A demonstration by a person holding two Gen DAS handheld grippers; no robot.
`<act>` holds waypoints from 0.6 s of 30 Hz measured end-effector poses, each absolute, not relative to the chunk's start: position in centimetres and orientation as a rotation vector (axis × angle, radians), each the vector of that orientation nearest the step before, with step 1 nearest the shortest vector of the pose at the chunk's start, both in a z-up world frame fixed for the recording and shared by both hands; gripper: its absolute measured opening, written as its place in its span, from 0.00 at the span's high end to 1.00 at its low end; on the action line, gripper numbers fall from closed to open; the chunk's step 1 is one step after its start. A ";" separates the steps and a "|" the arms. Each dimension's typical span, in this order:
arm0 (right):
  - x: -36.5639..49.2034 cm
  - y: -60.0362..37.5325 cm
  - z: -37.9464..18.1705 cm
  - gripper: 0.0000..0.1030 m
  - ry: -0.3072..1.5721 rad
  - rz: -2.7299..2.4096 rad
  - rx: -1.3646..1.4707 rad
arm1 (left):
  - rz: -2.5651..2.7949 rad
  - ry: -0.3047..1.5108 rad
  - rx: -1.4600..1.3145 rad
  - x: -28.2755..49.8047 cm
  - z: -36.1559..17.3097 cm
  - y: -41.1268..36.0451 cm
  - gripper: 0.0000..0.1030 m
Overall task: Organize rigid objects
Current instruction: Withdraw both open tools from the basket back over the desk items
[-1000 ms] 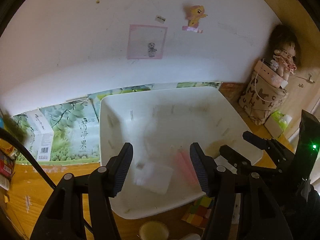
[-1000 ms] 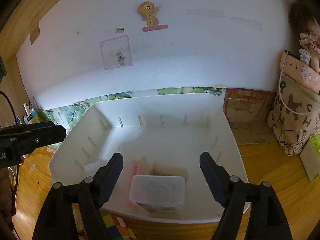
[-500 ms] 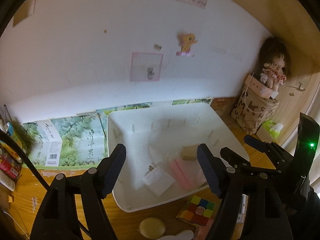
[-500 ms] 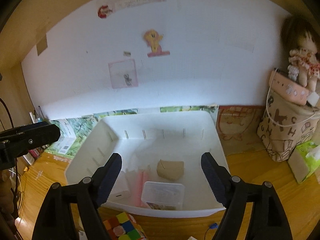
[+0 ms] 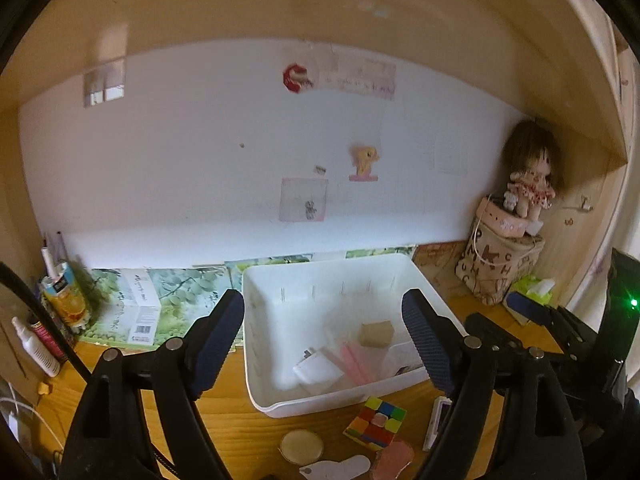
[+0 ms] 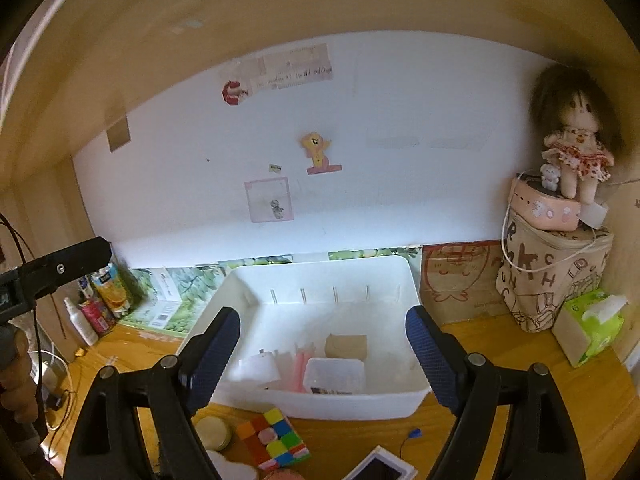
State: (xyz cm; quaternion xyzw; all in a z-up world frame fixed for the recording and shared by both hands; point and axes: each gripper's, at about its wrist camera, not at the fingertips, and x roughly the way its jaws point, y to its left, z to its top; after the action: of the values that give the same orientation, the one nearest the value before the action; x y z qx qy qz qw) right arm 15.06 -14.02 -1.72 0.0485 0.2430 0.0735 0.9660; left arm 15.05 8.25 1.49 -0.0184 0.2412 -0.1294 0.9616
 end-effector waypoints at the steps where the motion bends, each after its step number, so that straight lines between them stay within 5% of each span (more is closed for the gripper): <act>1: 14.7 -14.2 -1.7 0.17 0.493 0.154 0.103 | -0.250 0.484 -0.036 14.7 1.6 8.3 0.18; 18: 9.0 -16.9 -2.6 0.17 0.608 0.201 0.175 | -0.143 0.527 -0.103 7.2 2.3 8.2 0.19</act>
State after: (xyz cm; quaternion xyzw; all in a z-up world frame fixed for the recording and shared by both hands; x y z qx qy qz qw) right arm 9.00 -16.90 -2.59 0.0857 0.2983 0.0988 0.9455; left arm 7.19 8.17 2.31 -0.0510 0.2602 -0.0708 0.9616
